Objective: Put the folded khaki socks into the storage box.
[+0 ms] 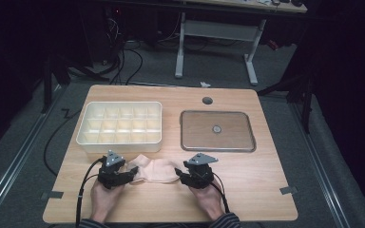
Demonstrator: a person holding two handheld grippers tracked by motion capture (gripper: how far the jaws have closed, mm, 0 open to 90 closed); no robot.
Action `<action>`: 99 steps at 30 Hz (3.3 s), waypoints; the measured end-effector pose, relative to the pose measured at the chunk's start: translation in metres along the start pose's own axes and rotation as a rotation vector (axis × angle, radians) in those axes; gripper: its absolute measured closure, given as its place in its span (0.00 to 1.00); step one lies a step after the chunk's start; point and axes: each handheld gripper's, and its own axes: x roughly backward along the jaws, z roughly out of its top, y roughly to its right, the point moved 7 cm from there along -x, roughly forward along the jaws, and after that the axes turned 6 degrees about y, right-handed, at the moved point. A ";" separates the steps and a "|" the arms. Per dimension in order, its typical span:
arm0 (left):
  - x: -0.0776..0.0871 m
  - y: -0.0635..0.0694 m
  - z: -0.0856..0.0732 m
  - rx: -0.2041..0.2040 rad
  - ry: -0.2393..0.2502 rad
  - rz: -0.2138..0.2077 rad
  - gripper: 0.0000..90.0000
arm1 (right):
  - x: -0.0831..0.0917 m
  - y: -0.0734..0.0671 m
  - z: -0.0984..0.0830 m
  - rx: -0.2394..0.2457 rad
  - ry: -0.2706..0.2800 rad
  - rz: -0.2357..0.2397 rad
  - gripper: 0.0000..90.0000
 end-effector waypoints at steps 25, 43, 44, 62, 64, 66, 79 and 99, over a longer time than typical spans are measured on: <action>-0.004 0.008 0.001 -0.055 -0.020 0.020 0.60 | -0.028 -0.003 -0.010 0.043 -0.072 -0.010 0.66; -0.004 0.013 0.001 -0.033 -0.014 -0.068 0.87 | -0.027 -0.009 -0.010 0.044 -0.072 0.036 0.93; -0.004 0.013 0.001 -0.031 -0.014 -0.072 0.87 | -0.027 -0.008 -0.009 0.046 -0.068 0.042 0.93; 0.002 0.031 0.020 -0.057 0.002 -0.134 0.88 | -0.005 0.001 -0.001 0.032 -0.011 0.030 0.95; 0.001 0.033 0.022 -0.056 0.005 -0.140 0.88 | -0.002 0.003 -0.001 0.030 -0.009 0.027 0.95; 0.001 0.036 0.023 -0.066 0.001 -0.146 0.88 | 0.001 0.006 -0.002 0.027 -0.008 0.021 0.95; -0.009 0.056 0.032 -0.076 0.006 -0.197 0.88 | 0.020 0.023 -0.006 0.020 0.005 -0.020 0.94; -0.029 0.078 0.037 -0.073 0.008 -0.234 0.87 | 0.037 0.051 -0.018 -0.034 0.003 -0.078 0.94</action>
